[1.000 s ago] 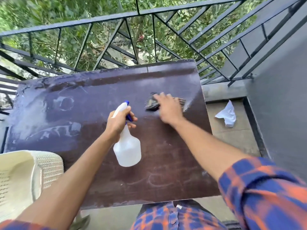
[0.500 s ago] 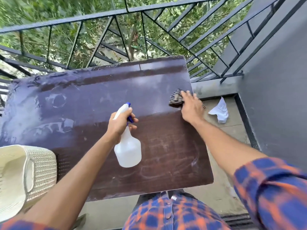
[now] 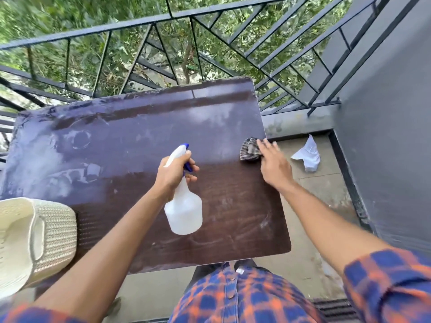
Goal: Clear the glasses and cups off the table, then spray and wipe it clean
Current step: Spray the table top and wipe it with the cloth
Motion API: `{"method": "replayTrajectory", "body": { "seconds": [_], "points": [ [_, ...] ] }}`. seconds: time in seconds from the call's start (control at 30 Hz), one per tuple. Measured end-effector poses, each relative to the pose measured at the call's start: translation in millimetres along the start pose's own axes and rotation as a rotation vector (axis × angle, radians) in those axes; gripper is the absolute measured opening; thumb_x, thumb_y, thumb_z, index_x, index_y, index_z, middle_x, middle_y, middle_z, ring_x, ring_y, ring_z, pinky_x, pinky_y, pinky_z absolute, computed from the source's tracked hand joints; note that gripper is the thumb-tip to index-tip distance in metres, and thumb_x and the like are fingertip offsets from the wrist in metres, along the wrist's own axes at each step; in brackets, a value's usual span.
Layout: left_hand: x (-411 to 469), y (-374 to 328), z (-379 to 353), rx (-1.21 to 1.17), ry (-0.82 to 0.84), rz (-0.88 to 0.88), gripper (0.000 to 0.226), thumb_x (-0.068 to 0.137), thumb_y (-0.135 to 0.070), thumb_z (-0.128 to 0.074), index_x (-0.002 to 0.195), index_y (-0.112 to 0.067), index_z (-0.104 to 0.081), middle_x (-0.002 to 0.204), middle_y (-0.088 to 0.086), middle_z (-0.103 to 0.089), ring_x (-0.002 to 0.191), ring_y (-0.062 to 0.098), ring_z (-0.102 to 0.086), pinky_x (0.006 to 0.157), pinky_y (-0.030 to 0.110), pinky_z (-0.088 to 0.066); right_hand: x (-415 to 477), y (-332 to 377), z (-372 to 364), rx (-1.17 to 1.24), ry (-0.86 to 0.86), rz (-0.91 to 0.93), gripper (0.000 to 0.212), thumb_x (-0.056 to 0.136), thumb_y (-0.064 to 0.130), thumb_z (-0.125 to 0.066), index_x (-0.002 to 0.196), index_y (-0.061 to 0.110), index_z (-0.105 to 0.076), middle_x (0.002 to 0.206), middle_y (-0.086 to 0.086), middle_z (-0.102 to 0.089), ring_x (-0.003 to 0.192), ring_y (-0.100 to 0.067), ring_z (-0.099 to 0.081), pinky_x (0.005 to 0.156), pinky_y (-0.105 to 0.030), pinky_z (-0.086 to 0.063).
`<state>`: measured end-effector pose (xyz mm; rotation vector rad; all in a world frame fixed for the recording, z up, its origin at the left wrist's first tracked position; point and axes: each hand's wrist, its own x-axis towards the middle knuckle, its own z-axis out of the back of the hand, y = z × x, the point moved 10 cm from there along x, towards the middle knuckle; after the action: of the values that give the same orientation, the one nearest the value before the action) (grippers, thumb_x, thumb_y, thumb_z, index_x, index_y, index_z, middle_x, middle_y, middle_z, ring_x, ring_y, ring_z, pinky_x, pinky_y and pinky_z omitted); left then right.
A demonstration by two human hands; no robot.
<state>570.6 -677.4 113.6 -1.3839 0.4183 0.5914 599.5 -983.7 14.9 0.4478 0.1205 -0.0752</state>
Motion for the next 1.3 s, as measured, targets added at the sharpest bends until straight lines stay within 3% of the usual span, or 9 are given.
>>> {"method": "replayTrajectory", "body": {
  "seconds": [0.13, 0.27, 0.47, 0.63, 0.73, 0.9, 1.0, 1.13, 1.3],
  "points": [
    [-8, 7, -4, -0.001, -0.007, 0.015, 0.032, 0.101, -0.025, -0.058, 0.077, -0.004, -0.065, 0.078, 0.017, -0.067, 0.067, 0.025, -0.065, 0.054, 0.028, -0.054, 32, 28, -5, -0.023, 0.042, 0.058, 0.059, 0.093, 0.007, -0.049, 0.151, 0.018, -0.042, 0.156, -0.01, -0.041, 0.144, -0.036, -0.036, 0.117, -0.049, -0.03],
    [-14, 15, -9, 0.029, -0.016, 0.02, 0.032, 0.1, -0.025, -0.057, 0.077, -0.005, -0.065, 0.068, 0.007, -0.07, 0.061, 0.027, -0.064, 0.062, 0.033, -0.051, -9, 44, -15, -0.049, 0.069, 0.111, 0.063, 0.093, 0.019, -0.056, 0.153, 0.026, -0.038, 0.158, -0.001, -0.04, 0.146, -0.026, -0.034, 0.12, -0.048, -0.022],
    [-23, 28, -4, 0.008, -0.051, 0.045, 0.032, 0.101, -0.027, -0.057, 0.078, -0.006, -0.065, 0.072, 0.01, -0.071, 0.058, 0.027, -0.064, 0.063, 0.033, -0.05, -65, 13, -5, -0.059, 0.0, 0.121, 0.059, 0.088, 0.024, -0.065, 0.145, 0.027, -0.051, 0.149, 0.0, -0.051, 0.14, -0.027, -0.043, 0.114, -0.051, -0.034],
    [-28, 40, 19, -0.039, -0.095, 0.061, 0.031, 0.1, -0.029, -0.057, 0.079, -0.007, -0.065, 0.074, 0.011, -0.072, 0.053, 0.026, -0.062, 0.067, 0.035, -0.048, -7, 35, -13, -0.003, -0.007, 0.063, 0.061, 0.094, 0.012, -0.053, 0.152, 0.012, -0.038, 0.161, -0.005, -0.033, 0.149, -0.027, -0.027, 0.122, -0.049, -0.016],
    [-33, 44, 42, -0.083, -0.144, 0.056, 0.032, 0.101, -0.028, -0.057, 0.081, -0.005, -0.065, 0.076, 0.013, -0.072, 0.054, 0.026, -0.062, 0.068, 0.036, -0.051, 21, 81, -29, 0.005, 0.053, 0.076, 0.062, 0.099, 0.018, -0.049, 0.157, 0.014, -0.027, 0.165, -0.005, -0.022, 0.152, -0.025, -0.02, 0.124, -0.045, -0.008],
    [-29, 49, 94, -0.149, -0.243, 0.065, 0.032, 0.102, -0.026, -0.057, 0.079, -0.004, -0.064, 0.075, 0.014, -0.069, 0.052, 0.021, -0.063, 0.055, 0.027, -0.056, -13, 209, -89, -0.08, 0.25, 0.478, 0.067, 0.098, 0.027, -0.051, 0.158, 0.014, -0.023, 0.166, -0.007, -0.019, 0.151, -0.028, -0.023, 0.12, -0.049, -0.017],
    [-20, 48, 129, -0.178, -0.294, 0.061, 0.032, 0.102, -0.025, -0.057, 0.078, -0.005, -0.064, 0.075, 0.014, -0.069, 0.049, 0.019, -0.062, 0.057, 0.028, -0.057, -43, 233, -117, -0.139, 0.306, 0.63, 0.07, 0.094, 0.031, -0.053, 0.157, 0.018, -0.025, 0.165, -0.003, -0.022, 0.15, -0.024, -0.027, 0.12, -0.048, -0.023],
    [-6, 43, 175, -0.216, -0.339, 0.058, 0.031, 0.101, -0.026, -0.057, 0.078, -0.006, -0.064, 0.079, 0.015, -0.069, 0.051, 0.019, -0.062, 0.055, 0.025, -0.055, -16, 241, -117, -0.168, 0.281, 0.607, 0.067, 0.094, 0.024, -0.051, 0.157, 0.019, -0.027, 0.164, -0.002, -0.026, 0.15, -0.023, -0.029, 0.119, -0.048, -0.024],
    [11, 25, 219, -0.277, -0.359, 0.023, 0.031, 0.103, -0.023, -0.055, 0.077, -0.007, -0.061, 0.086, 0.021, -0.063, 0.057, 0.018, -0.061, 0.047, 0.021, -0.05, 66, 304, -123, -0.115, 0.235, 0.411, 0.064, 0.101, 0.022, -0.044, 0.159, 0.016, -0.019, 0.167, -0.003, -0.017, 0.153, -0.026, -0.017, 0.122, -0.048, -0.012]
  ]
}}
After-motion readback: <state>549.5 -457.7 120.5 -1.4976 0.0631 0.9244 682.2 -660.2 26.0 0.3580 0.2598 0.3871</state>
